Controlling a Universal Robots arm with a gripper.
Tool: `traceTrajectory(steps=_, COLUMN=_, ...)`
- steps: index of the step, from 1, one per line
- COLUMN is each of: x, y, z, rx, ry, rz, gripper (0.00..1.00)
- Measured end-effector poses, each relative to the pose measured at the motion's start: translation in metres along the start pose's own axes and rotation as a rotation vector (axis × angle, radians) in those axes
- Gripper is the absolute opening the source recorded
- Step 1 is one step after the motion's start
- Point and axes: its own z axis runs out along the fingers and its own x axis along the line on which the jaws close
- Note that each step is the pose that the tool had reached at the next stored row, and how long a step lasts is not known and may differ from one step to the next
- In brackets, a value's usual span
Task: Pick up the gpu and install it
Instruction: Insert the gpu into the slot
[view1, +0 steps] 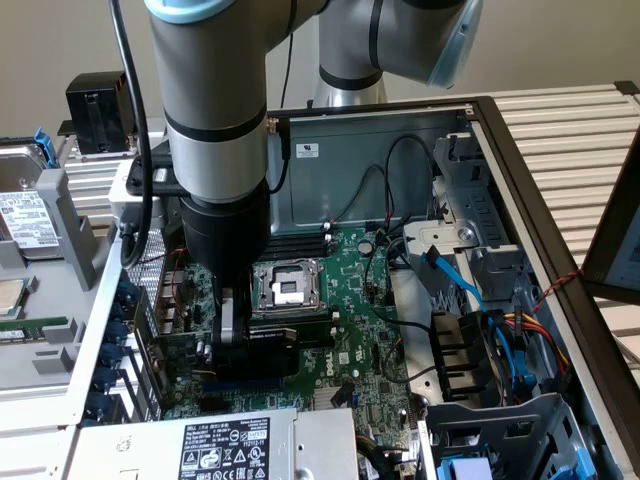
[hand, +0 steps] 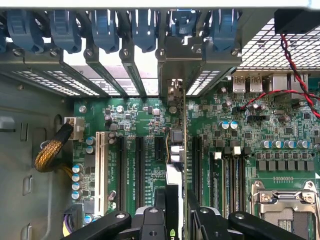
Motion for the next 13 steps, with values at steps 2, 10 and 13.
traceTrajectory(steps=2, x=0.0000, y=0.0000, z=0.0001, rx=-0.0001, ry=-0.0001, rz=0.003, gripper=0.27)
traceTrajectory(steps=10, x=0.0000, y=0.0000, z=0.0007, rx=0.0000, ry=-0.0006, rz=0.009, gripper=0.27)
traceTrajectory(steps=13, x=0.0000, y=0.0000, z=0.0008, rx=0.0000, ry=-0.0006, rz=0.009, gripper=0.27)
